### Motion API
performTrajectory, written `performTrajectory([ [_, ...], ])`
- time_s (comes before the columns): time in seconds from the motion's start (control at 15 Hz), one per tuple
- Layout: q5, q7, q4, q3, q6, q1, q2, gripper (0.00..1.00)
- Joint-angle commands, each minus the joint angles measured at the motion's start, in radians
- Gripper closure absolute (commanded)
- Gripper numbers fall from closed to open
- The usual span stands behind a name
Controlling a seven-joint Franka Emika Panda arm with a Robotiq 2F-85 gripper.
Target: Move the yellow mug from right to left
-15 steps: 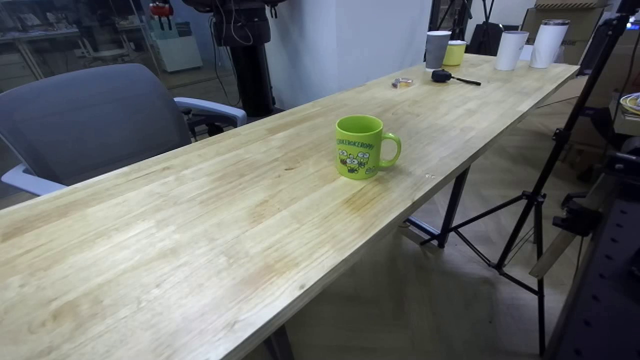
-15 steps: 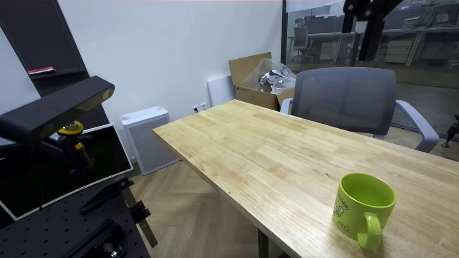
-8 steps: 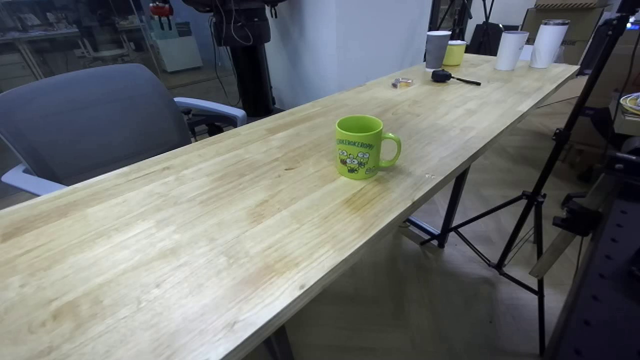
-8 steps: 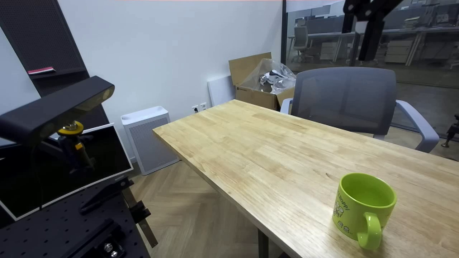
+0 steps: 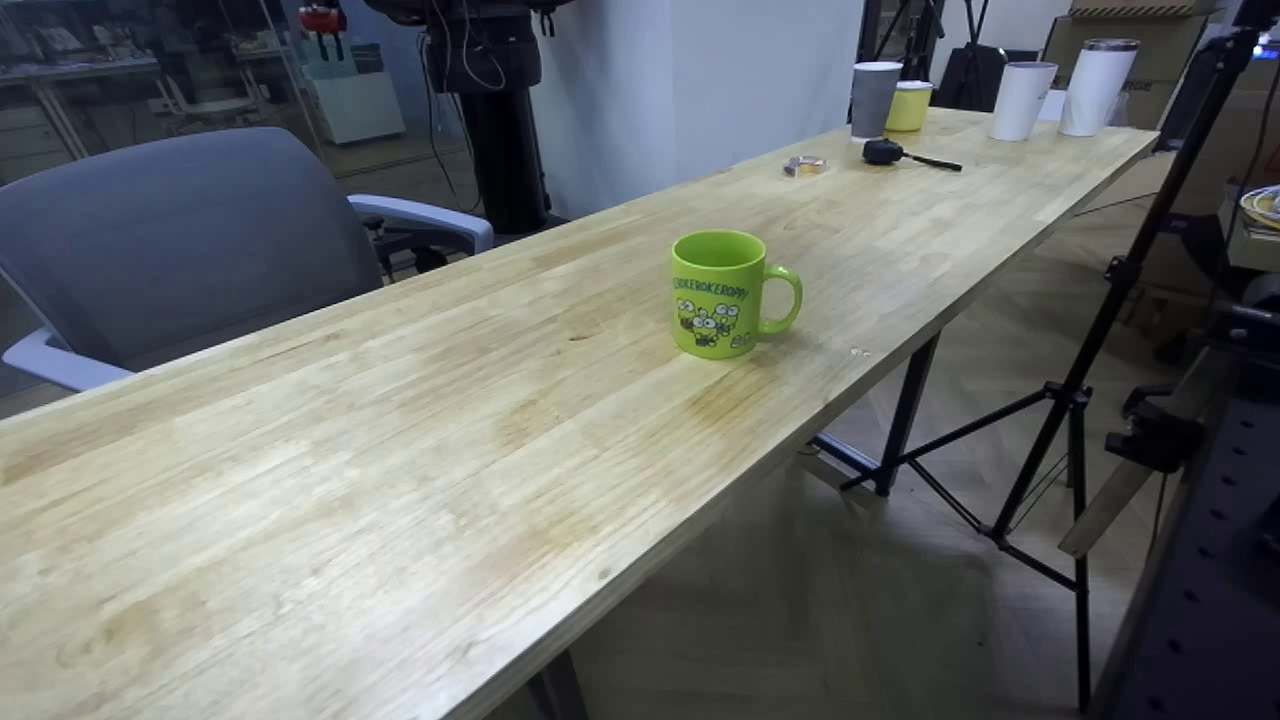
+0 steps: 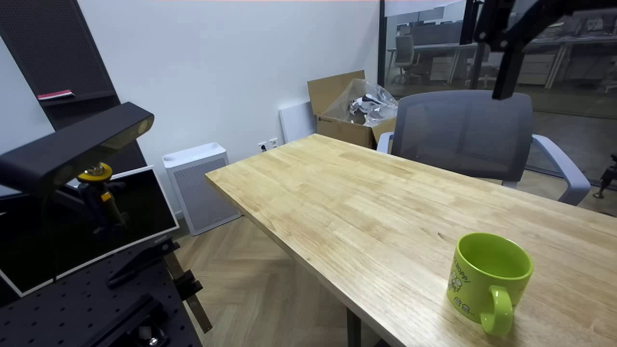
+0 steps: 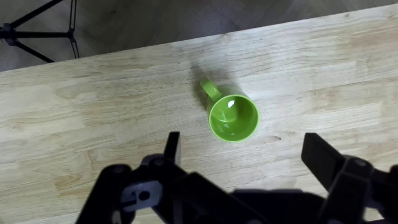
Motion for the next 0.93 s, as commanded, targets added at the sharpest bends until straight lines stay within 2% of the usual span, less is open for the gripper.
performTrajectory([
  [0.0, 0.048, 0.055, 0.076, 0.014, 0.094, -0.004, 0.132, 0.00],
  [0.33, 0.052, 0.144, 0.165, 0.026, 0.180, -0.005, 0.296, 0.00],
  [0.87, 0.016, 0.283, 0.266, 0.058, 0.185, 0.046, 0.453, 0.00],
])
